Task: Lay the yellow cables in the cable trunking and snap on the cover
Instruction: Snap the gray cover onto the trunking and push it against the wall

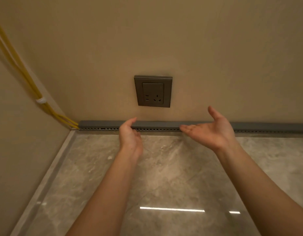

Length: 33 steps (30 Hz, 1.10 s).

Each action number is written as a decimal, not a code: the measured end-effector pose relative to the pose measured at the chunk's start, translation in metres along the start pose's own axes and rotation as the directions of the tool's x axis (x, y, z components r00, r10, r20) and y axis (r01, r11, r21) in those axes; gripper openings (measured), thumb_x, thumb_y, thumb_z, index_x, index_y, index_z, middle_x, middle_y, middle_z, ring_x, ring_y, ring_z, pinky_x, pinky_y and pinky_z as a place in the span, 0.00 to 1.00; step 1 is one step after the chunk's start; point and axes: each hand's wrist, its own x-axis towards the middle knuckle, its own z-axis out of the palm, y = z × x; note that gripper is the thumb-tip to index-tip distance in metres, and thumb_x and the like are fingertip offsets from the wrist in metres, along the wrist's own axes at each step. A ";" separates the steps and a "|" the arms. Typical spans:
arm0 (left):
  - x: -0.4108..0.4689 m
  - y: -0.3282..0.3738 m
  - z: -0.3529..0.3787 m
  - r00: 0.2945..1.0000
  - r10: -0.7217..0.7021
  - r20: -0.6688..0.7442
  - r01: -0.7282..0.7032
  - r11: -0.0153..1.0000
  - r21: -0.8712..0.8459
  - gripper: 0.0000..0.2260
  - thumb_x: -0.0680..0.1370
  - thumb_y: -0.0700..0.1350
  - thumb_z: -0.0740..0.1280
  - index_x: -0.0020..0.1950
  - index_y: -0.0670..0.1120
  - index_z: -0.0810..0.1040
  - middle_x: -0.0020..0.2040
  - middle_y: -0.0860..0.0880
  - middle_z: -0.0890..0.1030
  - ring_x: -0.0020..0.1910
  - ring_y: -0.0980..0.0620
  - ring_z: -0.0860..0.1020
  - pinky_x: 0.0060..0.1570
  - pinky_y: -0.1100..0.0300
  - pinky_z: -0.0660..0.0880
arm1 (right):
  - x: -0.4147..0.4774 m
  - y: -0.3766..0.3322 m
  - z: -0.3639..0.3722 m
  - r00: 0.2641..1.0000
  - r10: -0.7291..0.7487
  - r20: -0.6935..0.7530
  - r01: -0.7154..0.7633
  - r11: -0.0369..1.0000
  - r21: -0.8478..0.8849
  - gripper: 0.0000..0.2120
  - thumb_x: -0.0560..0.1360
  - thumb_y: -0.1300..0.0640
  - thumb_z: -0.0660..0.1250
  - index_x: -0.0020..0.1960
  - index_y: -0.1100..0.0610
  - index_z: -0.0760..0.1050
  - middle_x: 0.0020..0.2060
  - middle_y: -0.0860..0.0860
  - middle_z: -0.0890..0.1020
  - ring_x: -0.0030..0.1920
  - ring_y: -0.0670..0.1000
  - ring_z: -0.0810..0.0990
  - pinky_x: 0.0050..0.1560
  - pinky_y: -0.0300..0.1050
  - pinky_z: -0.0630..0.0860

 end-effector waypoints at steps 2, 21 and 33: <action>0.000 0.005 -0.002 1.000 -0.004 0.029 0.005 1.000 -0.012 0.19 0.76 0.39 0.60 0.67 0.41 0.67 0.73 0.41 0.59 0.73 0.47 0.58 0.73 0.54 0.51 | 0.001 0.000 0.000 1.000 0.022 0.022 -0.022 0.999 -0.025 0.48 0.74 0.46 0.64 0.72 0.69 0.34 0.73 0.68 0.43 0.74 0.63 0.44 0.73 0.55 0.45; -0.046 -0.068 0.071 0.875 -0.370 0.313 0.410 0.909 -0.071 0.36 0.78 0.48 0.60 0.75 0.38 0.40 0.75 0.35 0.48 0.74 0.39 0.51 0.71 0.43 0.53 | -0.033 -0.053 -0.048 0.996 -0.067 -0.066 0.065 0.997 -0.033 0.39 0.77 0.52 0.61 0.74 0.67 0.40 0.74 0.66 0.50 0.75 0.61 0.51 0.74 0.52 0.51; -0.055 -0.105 0.118 0.872 -0.408 0.270 0.487 0.779 -0.396 0.35 0.76 0.44 0.60 0.75 0.38 0.42 0.76 0.37 0.47 0.75 0.40 0.47 0.72 0.42 0.48 | -0.038 -0.121 -0.081 0.995 -0.081 -0.049 0.084 0.995 0.051 0.42 0.76 0.44 0.61 0.75 0.64 0.41 0.74 0.64 0.53 0.74 0.61 0.54 0.74 0.55 0.52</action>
